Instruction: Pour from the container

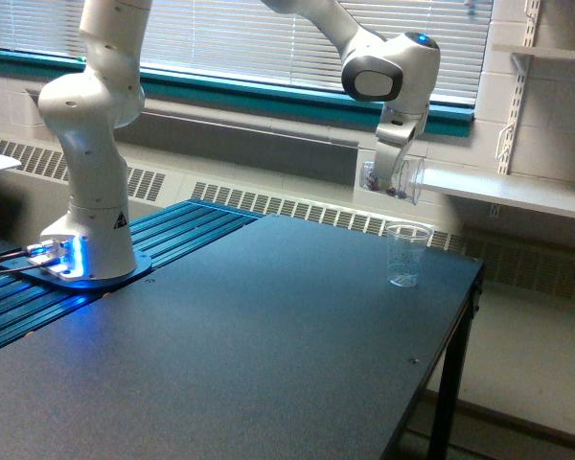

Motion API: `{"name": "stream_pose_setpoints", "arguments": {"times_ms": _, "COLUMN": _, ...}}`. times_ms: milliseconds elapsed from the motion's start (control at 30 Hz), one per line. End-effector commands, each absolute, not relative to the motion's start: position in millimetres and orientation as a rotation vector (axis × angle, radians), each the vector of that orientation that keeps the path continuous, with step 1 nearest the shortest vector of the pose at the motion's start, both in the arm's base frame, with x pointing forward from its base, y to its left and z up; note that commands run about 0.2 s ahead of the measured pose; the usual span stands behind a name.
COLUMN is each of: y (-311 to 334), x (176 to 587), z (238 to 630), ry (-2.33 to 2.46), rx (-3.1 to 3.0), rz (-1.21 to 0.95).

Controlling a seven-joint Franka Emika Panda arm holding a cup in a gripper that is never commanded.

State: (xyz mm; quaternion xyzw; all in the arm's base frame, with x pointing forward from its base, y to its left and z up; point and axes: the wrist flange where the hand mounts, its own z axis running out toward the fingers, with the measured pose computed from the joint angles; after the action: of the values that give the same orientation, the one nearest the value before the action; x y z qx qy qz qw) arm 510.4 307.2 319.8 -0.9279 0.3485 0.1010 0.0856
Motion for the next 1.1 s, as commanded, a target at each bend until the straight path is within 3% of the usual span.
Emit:
{"name": "stream_pose_setpoints", "arguments": {"times_ms": 33, "y": 287.6, "x": 523.0, "z": 322.5, "ry": 1.106, "rx": -2.726, "rz": 0.310}}
{"name": "stream_pose_setpoints", "arguments": {"times_ms": 1100, "y": 279.0, "x": 488.3, "z": 319.1, "ry": 1.126, "rx": -2.706, "rz": 0.350}}
